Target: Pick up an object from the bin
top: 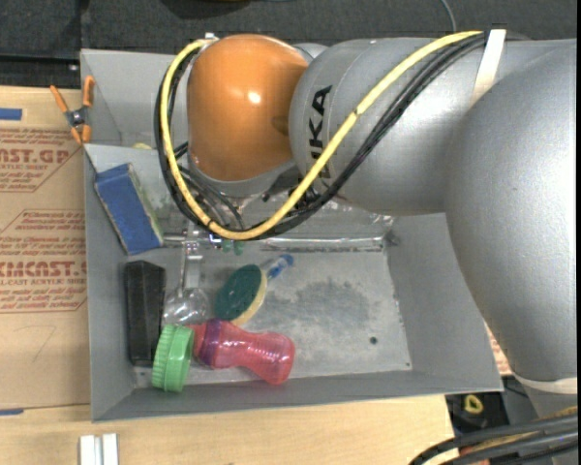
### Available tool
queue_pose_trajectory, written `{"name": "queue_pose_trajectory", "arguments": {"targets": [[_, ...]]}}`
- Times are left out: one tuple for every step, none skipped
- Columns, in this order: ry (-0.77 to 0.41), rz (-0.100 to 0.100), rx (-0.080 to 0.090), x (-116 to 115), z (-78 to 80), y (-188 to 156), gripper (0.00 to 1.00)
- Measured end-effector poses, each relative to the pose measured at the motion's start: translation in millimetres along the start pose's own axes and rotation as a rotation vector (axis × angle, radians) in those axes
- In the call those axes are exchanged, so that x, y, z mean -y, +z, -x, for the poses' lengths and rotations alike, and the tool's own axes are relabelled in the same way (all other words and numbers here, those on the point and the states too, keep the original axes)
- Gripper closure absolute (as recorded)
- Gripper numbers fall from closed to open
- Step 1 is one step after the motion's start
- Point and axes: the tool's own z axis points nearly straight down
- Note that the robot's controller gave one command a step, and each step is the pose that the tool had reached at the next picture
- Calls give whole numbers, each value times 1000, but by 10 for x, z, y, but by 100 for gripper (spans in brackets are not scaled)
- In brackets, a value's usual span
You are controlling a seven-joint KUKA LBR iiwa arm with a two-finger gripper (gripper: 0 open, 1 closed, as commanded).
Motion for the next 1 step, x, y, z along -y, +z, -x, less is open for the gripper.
{"name": "queue_pose_trajectory", "arguments": {"targets": [[3, 1, 7, 17, 16, -53, 0]]}}
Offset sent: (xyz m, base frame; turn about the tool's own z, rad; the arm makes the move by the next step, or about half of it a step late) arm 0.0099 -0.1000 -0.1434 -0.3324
